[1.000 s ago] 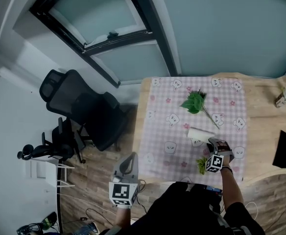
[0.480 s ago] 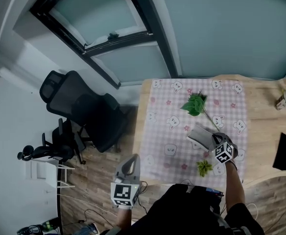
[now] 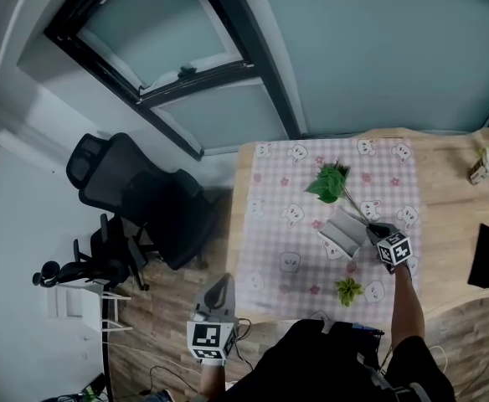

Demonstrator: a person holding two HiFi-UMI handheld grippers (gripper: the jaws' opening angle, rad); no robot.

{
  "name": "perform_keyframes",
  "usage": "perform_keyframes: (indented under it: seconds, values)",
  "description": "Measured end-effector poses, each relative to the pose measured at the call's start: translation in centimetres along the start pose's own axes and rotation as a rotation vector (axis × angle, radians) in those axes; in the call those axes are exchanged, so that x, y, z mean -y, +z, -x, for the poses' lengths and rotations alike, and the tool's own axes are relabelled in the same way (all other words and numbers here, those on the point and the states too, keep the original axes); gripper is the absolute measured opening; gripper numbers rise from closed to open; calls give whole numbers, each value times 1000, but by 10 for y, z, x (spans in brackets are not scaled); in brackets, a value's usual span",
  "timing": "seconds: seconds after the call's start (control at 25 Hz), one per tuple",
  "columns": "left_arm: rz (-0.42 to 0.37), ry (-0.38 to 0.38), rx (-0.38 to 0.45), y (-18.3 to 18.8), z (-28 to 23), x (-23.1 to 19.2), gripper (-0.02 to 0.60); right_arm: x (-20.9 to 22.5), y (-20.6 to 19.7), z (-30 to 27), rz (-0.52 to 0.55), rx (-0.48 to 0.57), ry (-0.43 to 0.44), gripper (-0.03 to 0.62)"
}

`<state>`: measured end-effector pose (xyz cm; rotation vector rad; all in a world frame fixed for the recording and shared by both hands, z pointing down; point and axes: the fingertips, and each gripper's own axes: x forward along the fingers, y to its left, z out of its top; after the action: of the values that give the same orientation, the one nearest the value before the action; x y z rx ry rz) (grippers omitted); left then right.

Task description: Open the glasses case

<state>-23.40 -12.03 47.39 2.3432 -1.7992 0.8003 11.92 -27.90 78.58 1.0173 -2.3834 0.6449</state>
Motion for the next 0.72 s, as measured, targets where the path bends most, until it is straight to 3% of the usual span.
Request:
perform_keyframes:
  seconds: [0.16, 0.32, 0.56, 0.72]
  values:
    - [-24, -13, 23, 9, -4, 2, 0, -1, 19, 32, -59, 104, 5, 35]
    - [-16, -33, 73, 20, -13, 6, 0, 3, 55, 82, -5, 190, -63, 35]
    - [-7, -65, 163, 52, -24, 10, 0, -54, 179, 228, 135, 518, -325, 18]
    - [-2, -96, 233, 74, -25, 23, 0, -105, 216, 315, 60, 698, -471, 18]
